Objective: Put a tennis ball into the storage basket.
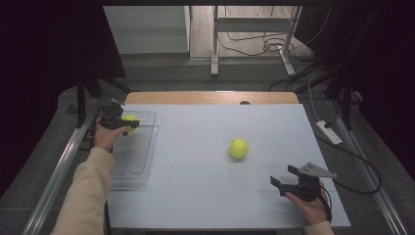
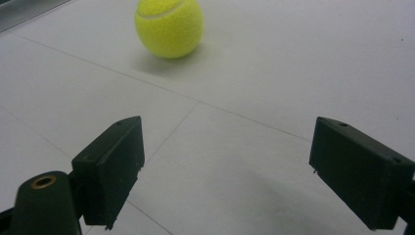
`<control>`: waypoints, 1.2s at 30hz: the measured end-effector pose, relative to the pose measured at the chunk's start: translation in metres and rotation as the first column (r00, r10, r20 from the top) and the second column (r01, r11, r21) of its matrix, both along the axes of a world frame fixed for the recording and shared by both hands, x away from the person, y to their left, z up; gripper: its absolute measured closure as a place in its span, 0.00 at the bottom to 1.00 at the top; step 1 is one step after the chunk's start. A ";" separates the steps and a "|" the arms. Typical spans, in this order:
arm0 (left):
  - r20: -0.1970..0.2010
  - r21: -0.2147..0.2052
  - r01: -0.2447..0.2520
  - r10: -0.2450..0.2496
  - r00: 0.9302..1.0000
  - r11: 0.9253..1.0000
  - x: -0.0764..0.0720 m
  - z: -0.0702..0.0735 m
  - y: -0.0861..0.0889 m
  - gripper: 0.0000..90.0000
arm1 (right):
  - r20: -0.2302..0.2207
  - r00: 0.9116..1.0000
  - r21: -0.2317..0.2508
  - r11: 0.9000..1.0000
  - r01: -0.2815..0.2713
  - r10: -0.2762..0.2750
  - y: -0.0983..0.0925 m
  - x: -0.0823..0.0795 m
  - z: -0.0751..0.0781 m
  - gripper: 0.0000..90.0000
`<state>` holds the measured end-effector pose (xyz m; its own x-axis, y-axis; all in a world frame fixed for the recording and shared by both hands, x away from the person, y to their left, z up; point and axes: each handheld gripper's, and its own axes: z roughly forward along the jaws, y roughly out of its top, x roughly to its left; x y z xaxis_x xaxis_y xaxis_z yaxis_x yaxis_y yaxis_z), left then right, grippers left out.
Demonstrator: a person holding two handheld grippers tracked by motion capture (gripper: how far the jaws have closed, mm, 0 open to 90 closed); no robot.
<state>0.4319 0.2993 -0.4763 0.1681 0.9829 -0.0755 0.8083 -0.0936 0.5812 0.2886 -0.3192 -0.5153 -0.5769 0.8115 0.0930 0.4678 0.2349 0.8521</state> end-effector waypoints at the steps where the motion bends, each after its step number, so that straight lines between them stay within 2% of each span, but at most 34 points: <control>1: 0.000 0.001 -0.004 0.004 1.000 1.000 0.000 -0.001 0.000 0.30 | 0.001 1.000 0.001 1.000 0.001 -0.001 0.000 0.000 0.000 0.14; 6: 0.016 0.012 -0.018 0.018 1.000 1.000 -0.001 0.000 0.000 0.28 | 0.001 1.000 0.001 1.000 0.001 -0.001 0.000 0.000 0.000 0.14; 8: 0.054 -0.012 -0.027 0.027 0.998 1.000 -0.002 0.003 0.001 0.23 | 0.000 1.000 0.001 1.000 -0.001 0.001 0.000 0.000 0.000 0.14; 9: 0.054 -0.012 -0.027 0.027 0.998 1.000 -0.002 0.003 0.001 0.20 | 0.002 1.000 0.000 1.000 -0.002 0.002 0.000 0.000 0.000 0.14; 10: 0.070 -0.032 -0.033 0.035 0.997 0.999 -0.003 0.006 0.001 0.18 | 0.002 1.000 0.000 1.000 -0.003 0.003 0.000 0.000 0.000 0.14; 12: 0.087 -0.046 -0.037 0.041 0.995 0.998 -0.004 0.009 0.001 0.16 | 0.002 1.000 0.000 1.000 -0.003 0.003 0.001 0.000 0.000 0.14; 14: 0.094 -0.064 -0.023 0.029 0.995 0.998 -0.007 0.012 0.001 0.14 | 0.001 1.000 0.000 1.000 -0.003 0.003 0.000 0.000 0.000 0.14; 18: 0.112 -0.078 -0.007 0.016 0.994 0.997 -0.010 0.015 -0.001 0.14 | 0.001 1.000 0.002 1.000 -0.001 0.001 0.000 0.000 0.000 0.14; 20: 0.115 -0.076 0.015 -0.007 0.993 0.997 -0.013 0.017 -0.003 0.13 | 0.000 1.000 0.003 1.000 -0.001 0.001 0.000 0.000 0.000 0.14; 23: 0.128 -0.095 0.031 -0.019 0.992 0.995 -0.016 0.021 -0.005 0.13 | 0.000 1.000 0.003 1.000 0.002 -0.002 0.000 0.001 0.000 0.14; 27: 0.163 -0.122 0.064 -0.043 0.986 0.990 -0.023 0.026 -0.007 0.13 | -0.001 1.000 0.016 1.000 0.006 -0.006 0.000 0.002 0.001 0.14; 30: 0.183 -0.153 0.102 -0.073 0.980 0.983 -0.029 0.028 -0.010 0.14 | -0.003 1.000 0.021 1.000 0.007 -0.007 -0.001 0.003 0.001 0.14; 35: 0.220 -0.166 0.158 -0.119 0.968 0.973 -0.039 0.035 -0.019 0.14 | -0.009 1.000 0.030 0.999 0.016 -0.016 -0.002 0.004 0.000 0.14; 36: 0.220 -0.166 0.158 -0.119 0.968 0.973 -0.039 0.035 -0.019 0.14 | -0.009 1.000 0.030 0.999 0.016 -0.016 -0.002 0.004 0.000 0.14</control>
<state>0.3925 0.2803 -0.4417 0.3325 0.9220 -0.1985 0.6549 -0.0742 0.7521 0.2931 -0.3215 -0.5151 -0.5630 0.8173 0.1225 0.4789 0.2019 0.8544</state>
